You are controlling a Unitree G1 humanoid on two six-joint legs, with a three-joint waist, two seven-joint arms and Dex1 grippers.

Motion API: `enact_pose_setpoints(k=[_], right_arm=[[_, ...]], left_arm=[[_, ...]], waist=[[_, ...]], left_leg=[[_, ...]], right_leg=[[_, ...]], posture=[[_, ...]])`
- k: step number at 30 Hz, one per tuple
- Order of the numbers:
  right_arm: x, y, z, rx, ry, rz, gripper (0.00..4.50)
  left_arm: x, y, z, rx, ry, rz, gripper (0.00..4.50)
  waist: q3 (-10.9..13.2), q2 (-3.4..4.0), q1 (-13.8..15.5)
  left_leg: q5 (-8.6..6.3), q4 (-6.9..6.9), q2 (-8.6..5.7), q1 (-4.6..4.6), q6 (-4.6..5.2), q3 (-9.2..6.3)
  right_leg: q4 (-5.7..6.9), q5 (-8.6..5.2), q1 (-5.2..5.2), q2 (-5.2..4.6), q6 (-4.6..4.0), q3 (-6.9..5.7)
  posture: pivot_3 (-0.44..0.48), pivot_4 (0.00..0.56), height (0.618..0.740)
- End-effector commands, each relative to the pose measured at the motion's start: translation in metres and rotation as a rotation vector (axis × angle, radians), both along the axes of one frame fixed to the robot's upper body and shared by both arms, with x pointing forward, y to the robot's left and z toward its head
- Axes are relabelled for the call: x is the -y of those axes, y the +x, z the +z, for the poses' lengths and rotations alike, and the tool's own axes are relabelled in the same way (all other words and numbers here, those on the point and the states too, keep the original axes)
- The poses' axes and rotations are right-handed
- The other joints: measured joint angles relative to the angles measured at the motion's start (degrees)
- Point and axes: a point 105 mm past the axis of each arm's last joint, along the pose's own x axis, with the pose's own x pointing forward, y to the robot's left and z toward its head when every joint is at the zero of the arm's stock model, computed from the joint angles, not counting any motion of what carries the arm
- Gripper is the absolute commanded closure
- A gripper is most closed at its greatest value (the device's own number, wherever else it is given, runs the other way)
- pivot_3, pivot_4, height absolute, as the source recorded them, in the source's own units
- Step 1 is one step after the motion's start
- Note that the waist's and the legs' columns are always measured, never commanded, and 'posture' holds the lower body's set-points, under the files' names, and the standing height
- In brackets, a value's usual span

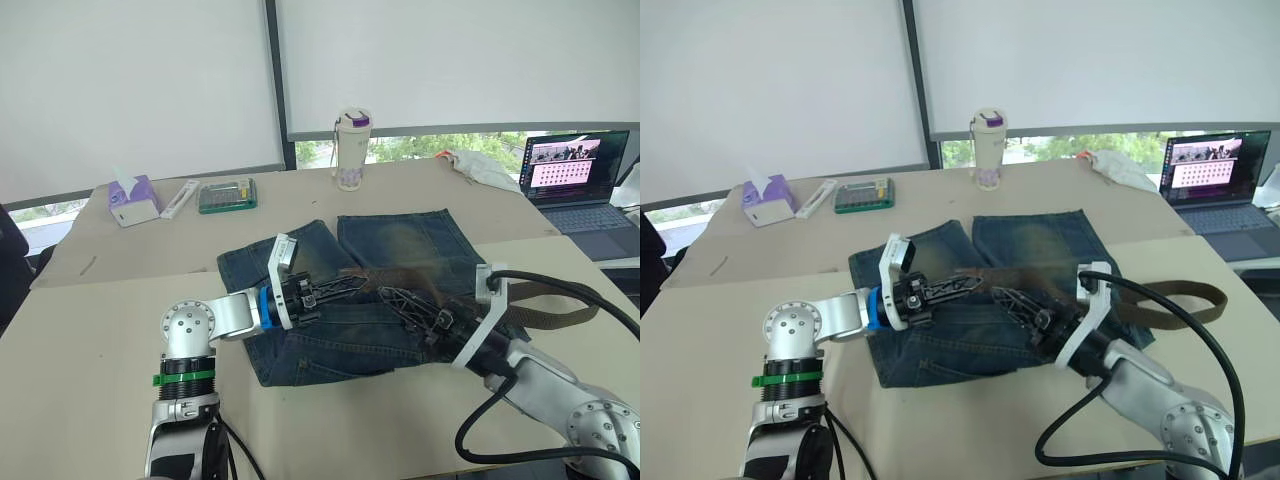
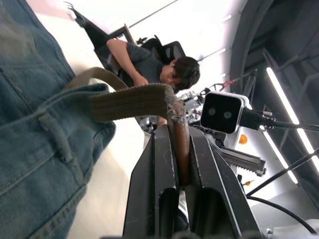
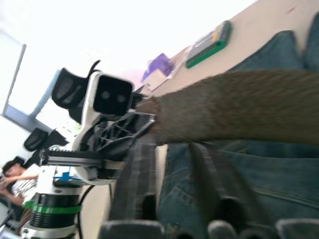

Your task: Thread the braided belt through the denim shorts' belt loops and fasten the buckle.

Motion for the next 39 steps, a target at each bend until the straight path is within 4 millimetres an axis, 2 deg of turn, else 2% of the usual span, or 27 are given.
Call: enact_pose_setpoints(k=[1, 6, 9, 13, 19, 21, 23, 25, 29, 34, 37, 39], right_arm=[[0.003, 0.005, 0.018, 0.073, 0.052, -0.033, 2.24], [0.003, 0.007, 0.02, 0.08, 0.061, -0.044, 2.24], [0.006, 0.01, 0.02, 0.081, 0.065, -0.067, 3.02], [0.006, 0.013, 0.019, 0.077, 0.057, -0.071, 4.38], [0.003, 0.014, 0.019, 0.088, 0.05, -0.065, 4.45], [0.006, 0.015, 0.019, 0.095, 0.027, -0.083, 4.45], [0.013, 0.018, 0.018, 0.094, -0.012, -0.115, 4.5], [0.033, 0.023, 0.014, 0.078, -0.088, -0.195, 4.5], [0.066, 0.025, 0.005, 0.032, -0.184, -0.324, 4.5], [0.097, 0.022, -0.014, -0.061, -0.265, -0.432, 4.5], [0.098, 0.024, -0.033, -0.119, -0.292, -0.432, 4.5], [0.094, 0.029, -0.056, -0.177, -0.341, -0.418, 4.5]], left_arm=[[0.005, -0.008, 0.007, 0.033, -0.005, -0.051, 4.5], [0.004, -0.009, 0.007, 0.034, -0.003, -0.052, 4.5], [0.004, -0.012, 0.005, 0.035, 0.009, -0.067, 4.5], [0.004, -0.012, 0.005, 0.035, 0.008, -0.067, 4.5], [0.004, -0.012, 0.004, 0.047, 0.027, -0.06, 4.5], [0.004, -0.01, 0.002, 0.106, 0.08, -0.034, 4.5], [0.006, -0.012, 0.0, 0.171, 0.13, -0.032, 3.69], [0.008, -0.015, -0.006, 0.367, 0.249, -0.034, 2.99], [0.007, -0.022, -0.019, 0.7, 0.373, -0.097, 1.71], [0.0, -0.015, -0.036, 0.864, 0.44, -0.109, 1.71], [-0.002, -0.018, -0.049, 0.884, 0.464, -0.137, 1.71], [-0.004, -0.019, -0.056, 0.88, 0.471, -0.135, 1.71]], waist=[[0.0, 0.0, -0.03], [0.0, 0.0, 0.02], [0.0, 0.01, 0.01], [0.0, 0.0, -0.02], [-0.01, 0.01, 0.0], [0.0, 0.01, -0.01], [-0.02, 0.03, 0.04], [-0.02, 0.04, 0.08], [-0.01, 0.03, 0.19], [0.08, -0.07, 0.16], [0.14, -0.18, 0.04], [0.17, -0.22, -0.13]], left_leg=[[0.0, 0.0, 0.0, 0.0, 0.0, 0.0], [0.0, 0.0, 0.0, 0.0, 0.0, 0.0], [0.0, 0.0, 0.0, -0.01, 0.0, 0.0], [0.0, 0.0, 0.0, 0.0, 0.0, 0.01], [0.0, 0.0, 0.0, -0.01, 0.0, 0.0], [0.0, 0.0, 0.01, -0.01, 0.0, 0.0], [0.0, 0.0, 0.0, -0.01, 0.0, 0.01], [0.0, -0.01, -0.04, -0.02, 0.0, 0.02], [0.0, -0.06, 0.0, -0.02, 0.0, 0.11], [-0.24, -0.16, 0.1, -0.2, 0.43, 0.32], [-0.3, -0.14, 0.11, -0.17, 0.55, 0.4], [-0.32, -0.14, 0.13, -0.13, 0.58, 0.43]], right_leg=[[0.0, 0.0, -0.01, 0.0, 0.0, 0.0], [0.0, 0.0, 0.0, 0.0, 0.0, 0.0], [-0.01, 0.0, -0.01, 0.0, 0.0, 0.0], [0.0, 0.0, -0.02, 0.0, 0.0, 0.01], [-0.01, 0.0, -0.02, 0.0, 0.0, 0.0], [0.0, 0.0, -0.03, 0.01, 0.0, 0.0], [-0.01, 0.0, -0.03, 0.0, 0.0, 0.02], [-0.02, 0.0, -0.02, -0.04, 0.0, 0.02], [-0.08, 0.0, -0.01, -0.02, -0.06, 0.04], [-0.09, -0.06, 0.09, -0.02, -0.12, 0.12], [-0.08, -0.05, 0.09, -0.01, -0.1, 0.15], [-0.08, -0.05, 0.09, 0.03, -0.1, 0.18]], posture=[[0.0, 0.15, 0.74], [0.0, 0.15, 0.74], [0.0, 0.15, 0.74], [0.0, 0.15, 0.74], [0.0, 0.15, 0.74], [0.0, 0.15, 0.74], [0.0, 0.15, 0.74], [0.0, 0.15, 0.74], [0.0, 0.15, 0.74], [0.0, 0.15, 0.74], [0.0, 0.15, 0.74], [0.0, 0.15, 0.74]])
